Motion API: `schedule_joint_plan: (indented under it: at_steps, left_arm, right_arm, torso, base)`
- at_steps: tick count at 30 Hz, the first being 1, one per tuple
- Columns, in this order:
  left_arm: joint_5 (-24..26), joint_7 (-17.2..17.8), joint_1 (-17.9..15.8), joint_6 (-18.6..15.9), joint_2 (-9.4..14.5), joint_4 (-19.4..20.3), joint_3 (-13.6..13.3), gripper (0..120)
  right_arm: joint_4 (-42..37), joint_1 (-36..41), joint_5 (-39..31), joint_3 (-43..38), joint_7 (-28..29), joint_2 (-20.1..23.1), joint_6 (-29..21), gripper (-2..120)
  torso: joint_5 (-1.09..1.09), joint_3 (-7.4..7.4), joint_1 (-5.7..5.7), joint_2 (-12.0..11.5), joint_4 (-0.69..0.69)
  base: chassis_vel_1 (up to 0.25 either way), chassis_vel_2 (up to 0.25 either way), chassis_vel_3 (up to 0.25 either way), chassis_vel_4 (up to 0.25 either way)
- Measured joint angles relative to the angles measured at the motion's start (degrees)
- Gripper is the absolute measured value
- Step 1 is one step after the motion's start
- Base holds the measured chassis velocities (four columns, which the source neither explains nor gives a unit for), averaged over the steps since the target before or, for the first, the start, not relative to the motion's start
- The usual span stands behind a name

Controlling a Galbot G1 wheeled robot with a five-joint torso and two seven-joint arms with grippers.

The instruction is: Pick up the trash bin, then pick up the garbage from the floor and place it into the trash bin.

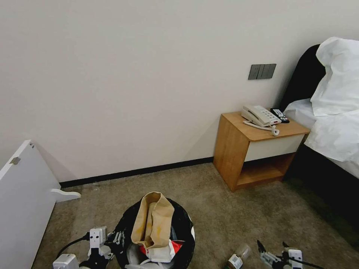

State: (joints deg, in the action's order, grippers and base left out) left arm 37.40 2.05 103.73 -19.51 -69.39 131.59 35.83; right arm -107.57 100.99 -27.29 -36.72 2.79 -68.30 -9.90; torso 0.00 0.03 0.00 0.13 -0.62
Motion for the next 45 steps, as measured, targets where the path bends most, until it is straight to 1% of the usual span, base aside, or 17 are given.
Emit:
schedule_joint_plan:
  at_steps: [1, 3, 4, 5, 7, 11, 13, 14, 16, 17, 20, 21, 26, 30, 32, 38, 45]
  left_arm:
    - [0.00, 0.00, 0.00, 0.00, 0.00, 0.00, 0.00, 4]
    - [0.08, -0.04, 0.30, 0.00, -0.01, 0.16, 0.50, 4]
    - [0.10, -0.06, 0.38, 0.00, -0.03, 0.18, 0.59, 4]
    - [0.10, -0.06, 0.38, 0.00, -0.03, 0.18, 0.59, 4]
    - [0.16, -0.13, 0.42, 0.00, -0.15, 0.20, 0.87, 4]
    - [0.22, -0.13, 0.35, 0.00, -0.22, 0.20, 1.03, 4]
    - [0.27, -0.13, 0.16, -0.02, -0.24, 0.20, 1.08, 4]
    - [0.27, -0.13, 0.16, -0.02, -0.24, 0.20, 1.08, 4]
    - [0.28, -0.13, 0.08, -0.06, -0.34, 0.19, 1.08, 4]
    - [0.28, -0.13, 0.08, -0.06, -0.34, 0.19, 1.08, 4]
    - [0.28, -0.13, 0.11, -0.13, -0.52, 0.14, 1.15, 4]
    - [0.28, -0.13, 0.11, -0.13, -0.52, 0.14, 1.15, 4]
    - [0.57, -0.08, 0.28, -0.29, -0.60, 0.16, 2.00, 4]
    - [0.70, -0.05, 0.34, -0.37, -0.63, 0.22, 2.37, 4]
    - [0.78, 0.00, 0.39, -0.44, -0.70, 0.27, 2.86, 4]
    - [0.83, 0.02, 0.48, -0.46, -0.72, 0.29, 3.26, 4]
    - [0.78, 0.05, 0.44, -0.53, -0.88, 0.31, 3.06, 4]
  right_arm:
    - [0.00, 0.00, 0.00, 0.00, 0.00, 0.00, 0.00, 100]
    - [0.60, -0.93, -2.38, 1.20, 1.52, 1.19, -3.73, 100]
    - [0.80, -1.27, -3.18, 1.55, 2.13, 1.52, -4.80, 100]
    - [0.80, -1.27, -3.18, 1.55, 2.13, 1.52, -4.80, 100]
    - [1.61, -2.54, -5.26, 2.64, 4.01, 2.32, -7.89, 100]
    - [2.88, -3.97, -6.48, 3.81, 5.13, 2.70, -9.47, 100]
    - [4.13, -5.56, -8.57, 5.11, 5.64, 2.79, -10.66, 100]
    - [4.13, -5.56, -8.57, 5.11, 5.64, 2.79, -10.66, 100]
    - [5.21, -7.22, -11.05, 5.96, 5.73, 2.71, -11.57, 100]
    - [5.21, -7.22, -11.05, 5.96, 5.73, 2.71, -11.57, 100]
    - [7.14, -9.95, -15.00, 7.45, 5.60, 2.76, -12.95, 100]
    - [7.14, -9.95, -15.00, 7.45, 5.60, 2.76, -12.95, 100]
    - [10.58, -13.82, -18.50, 10.34, 5.75, 2.93, -14.61, 100]
    - [12.87, -15.72, -19.34, 11.83, 6.10, 2.38, -15.25, 100]
    - [15.35, -17.32, -19.57, 13.29, 6.54, 1.88, -16.16, 100]
    - [18.23, -18.74, -19.43, 14.42, 7.19, 1.12, -16.25, 100]
    - [20.85, -20.67, -19.45, 14.45, 8.24, 0.35, -16.34, 100]
  torso:
    - [0.00, 0.00, 0.00, 0.00, 0.00]
    - [0.00, 0.00, 0.00, 0.00, 0.01]
    - [0.00, 0.00, 0.00, 0.00, 0.01]
    - [0.00, 0.00, 0.00, 0.00, 0.01]
    - [0.00, 0.00, 0.00, 0.00, 0.01]
    - [0.00, 0.00, 0.00, 0.00, 0.01]
    - [0.01, 0.00, 0.00, 0.00, 0.00]
    - [0.01, 0.00, 0.00, 0.00, 0.00]
    - [0.00, 0.00, 0.00, 0.00, 0.00]
    - [0.00, 0.00, 0.00, 0.00, 0.00]
    - [0.00, 0.00, 0.00, 0.00, 0.01]
    - [0.00, 0.00, 0.00, 0.00, 0.01]
    - [-0.01, 0.00, 0.00, 0.00, 0.01]
    - [0.01, 0.00, 0.00, 0.00, 0.01]
    - [-0.01, 0.00, 0.00, 0.00, 0.01]
    - [0.00, 0.00, 0.00, 0.00, 0.01]
    - [-0.01, 0.00, 0.00, 0.00, 0.00]
  base:
    - [0.000, 0.000, 0.000, 0.000]
    - [0.000, 0.000, 0.000, 0.000]
    - [0.000, 0.000, 0.000, 0.000]
    - [0.000, 0.000, 0.000, 0.000]
    - [0.000, 0.000, 0.000, 0.000]
    - [0.000, 0.000, 0.000, 0.000]
    - [0.000, 0.000, 0.000, 0.000]
    - [0.000, 0.000, 0.000, 0.000]
    - [0.000, 0.000, 0.000, 0.000]
    - [0.000, 0.000, 0.000, 0.000]
    - [0.000, 0.000, 0.000, 0.000]
    - [0.000, 0.000, 0.000, 0.000]
    - [0.000, 0.000, 0.000, 0.000]
    - [0.000, 0.000, 0.000, 0.000]
    - [0.000, 0.000, 0.000, 0.000]
    - [0.000, 0.000, 0.000, 0.000]
    - [0.000, 0.000, 0.000, 0.000]
